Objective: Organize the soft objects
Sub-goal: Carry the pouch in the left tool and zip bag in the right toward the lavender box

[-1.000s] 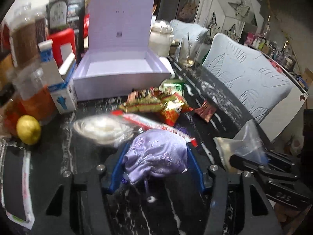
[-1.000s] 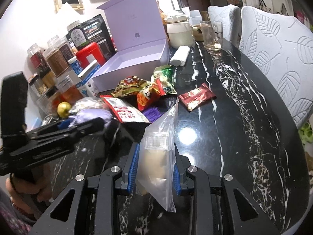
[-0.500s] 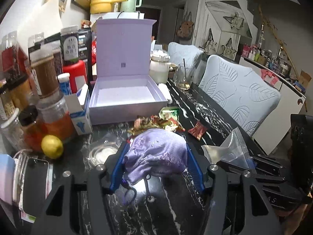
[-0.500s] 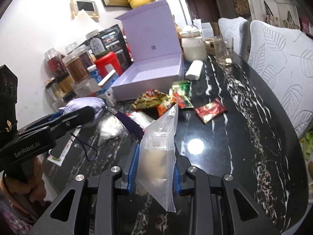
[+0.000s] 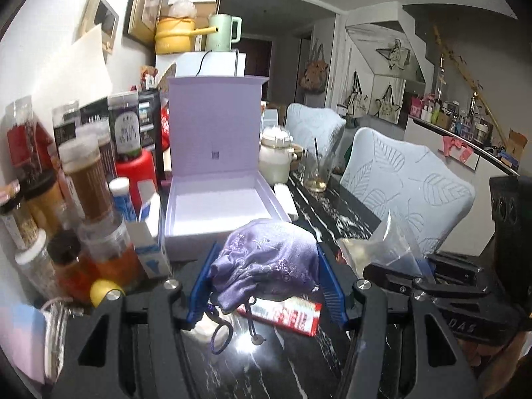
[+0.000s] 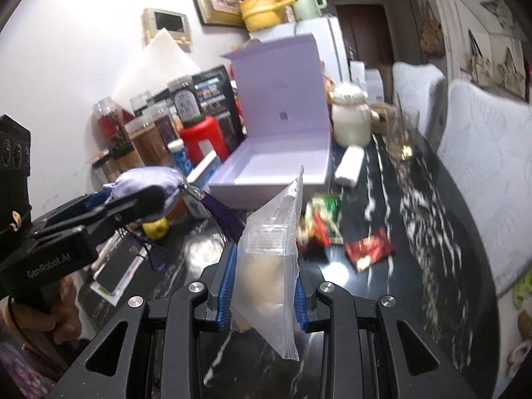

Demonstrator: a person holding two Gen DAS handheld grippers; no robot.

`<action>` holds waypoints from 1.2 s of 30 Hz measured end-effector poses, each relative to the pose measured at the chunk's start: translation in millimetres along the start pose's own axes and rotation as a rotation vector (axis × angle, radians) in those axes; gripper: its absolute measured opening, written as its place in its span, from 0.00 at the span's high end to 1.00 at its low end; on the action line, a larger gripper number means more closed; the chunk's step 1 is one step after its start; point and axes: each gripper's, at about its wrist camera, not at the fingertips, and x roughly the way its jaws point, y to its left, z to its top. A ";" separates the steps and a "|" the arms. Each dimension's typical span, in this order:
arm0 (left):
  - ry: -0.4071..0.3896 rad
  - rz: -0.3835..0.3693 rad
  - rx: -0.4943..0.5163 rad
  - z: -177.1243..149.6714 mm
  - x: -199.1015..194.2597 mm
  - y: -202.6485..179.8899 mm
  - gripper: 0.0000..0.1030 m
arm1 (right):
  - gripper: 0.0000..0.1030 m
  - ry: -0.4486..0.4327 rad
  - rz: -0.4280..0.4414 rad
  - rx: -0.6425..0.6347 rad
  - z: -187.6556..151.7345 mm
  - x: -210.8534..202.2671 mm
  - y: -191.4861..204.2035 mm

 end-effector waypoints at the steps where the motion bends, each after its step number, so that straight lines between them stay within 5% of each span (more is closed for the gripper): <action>1: -0.012 0.000 0.005 5.1 1.1 1.0 0.44 | 0.71 -0.009 0.006 -0.009 4.9 -0.9 1.1; 18: -0.078 0.027 -0.011 70.4 53.5 32.0 0.44 | 0.71 -0.087 0.120 -0.122 104.0 37.1 12.3; 36: -0.092 0.166 -0.055 135.3 161.1 78.5 0.44 | 0.71 -0.147 0.082 -0.153 188.9 111.4 -23.3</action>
